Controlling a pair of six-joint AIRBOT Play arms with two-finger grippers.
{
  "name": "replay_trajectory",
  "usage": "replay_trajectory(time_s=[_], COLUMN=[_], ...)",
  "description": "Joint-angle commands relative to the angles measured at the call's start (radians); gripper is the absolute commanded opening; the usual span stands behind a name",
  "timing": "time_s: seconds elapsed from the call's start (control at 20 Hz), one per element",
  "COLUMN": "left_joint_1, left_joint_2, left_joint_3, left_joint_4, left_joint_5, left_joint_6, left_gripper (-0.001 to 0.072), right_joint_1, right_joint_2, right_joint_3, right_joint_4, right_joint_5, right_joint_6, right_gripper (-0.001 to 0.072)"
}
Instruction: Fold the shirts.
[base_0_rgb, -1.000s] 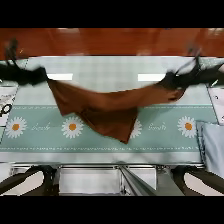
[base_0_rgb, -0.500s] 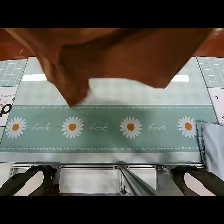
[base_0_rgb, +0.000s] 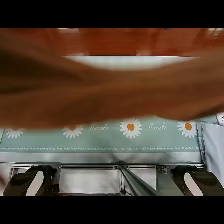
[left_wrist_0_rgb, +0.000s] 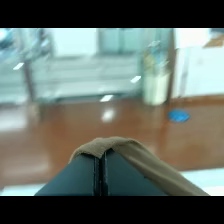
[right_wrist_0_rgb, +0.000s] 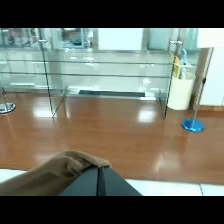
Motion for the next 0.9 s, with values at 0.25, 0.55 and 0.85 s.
replay_trajectory(time_s=[0.25,0.55,0.85], left_joint_1=[0.000,-0.001,-0.029], left_joint_2=[0.150,-0.057,-0.498], left_joint_3=[-0.314,-0.507,-0.563], left_joint_4=[0.242,-0.022,-0.069], left_joint_5=[-0.067,-0.013,0.274], left_joint_6=[-0.144,-0.083,-0.005], left_gripper=[0.0027,0.0027,0.0027], right_joint_1=[0.000,0.000,0.000], right_joint_2=[0.078,-0.074,-0.497], right_joint_3=[-0.175,-0.434,-0.477], right_joint_4=[-0.076,0.048,0.107], right_joint_5=[0.070,-0.058,-0.305], right_joint_6=[0.067,0.023,-0.032], right_gripper=[0.0027,0.0027,0.0027])
